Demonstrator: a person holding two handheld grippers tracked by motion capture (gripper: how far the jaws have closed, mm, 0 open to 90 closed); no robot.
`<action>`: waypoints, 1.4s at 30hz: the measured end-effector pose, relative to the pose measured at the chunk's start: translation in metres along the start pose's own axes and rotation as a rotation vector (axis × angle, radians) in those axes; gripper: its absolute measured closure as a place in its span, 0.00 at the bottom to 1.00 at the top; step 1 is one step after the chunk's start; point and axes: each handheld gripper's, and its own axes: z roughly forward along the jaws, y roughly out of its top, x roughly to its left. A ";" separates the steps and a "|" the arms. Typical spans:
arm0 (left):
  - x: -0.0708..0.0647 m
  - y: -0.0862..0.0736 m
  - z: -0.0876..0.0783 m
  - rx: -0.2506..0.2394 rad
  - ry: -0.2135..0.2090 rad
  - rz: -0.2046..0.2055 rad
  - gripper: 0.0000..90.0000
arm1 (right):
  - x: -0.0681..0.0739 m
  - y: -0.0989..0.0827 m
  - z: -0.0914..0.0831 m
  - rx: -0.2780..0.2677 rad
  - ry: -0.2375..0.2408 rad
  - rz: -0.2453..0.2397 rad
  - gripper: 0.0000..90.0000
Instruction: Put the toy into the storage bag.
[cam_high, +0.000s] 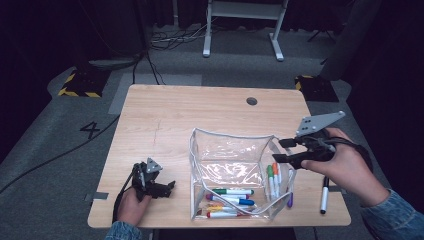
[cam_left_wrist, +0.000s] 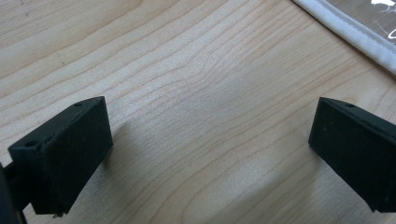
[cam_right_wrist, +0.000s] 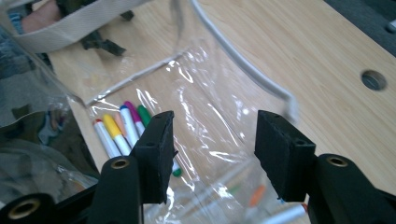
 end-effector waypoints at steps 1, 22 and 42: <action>0.000 0.000 0.000 0.000 0.000 0.000 0.00 | -0.003 -0.004 -0.003 0.001 -0.007 0.011 0.53; 0.000 0.000 0.000 -0.002 0.002 0.002 0.00 | -0.054 -0.096 -0.036 0.009 -0.177 0.287 0.50; 0.000 0.000 0.000 -0.002 0.001 0.002 0.00 | -0.081 -0.214 0.028 0.191 -0.239 0.517 0.46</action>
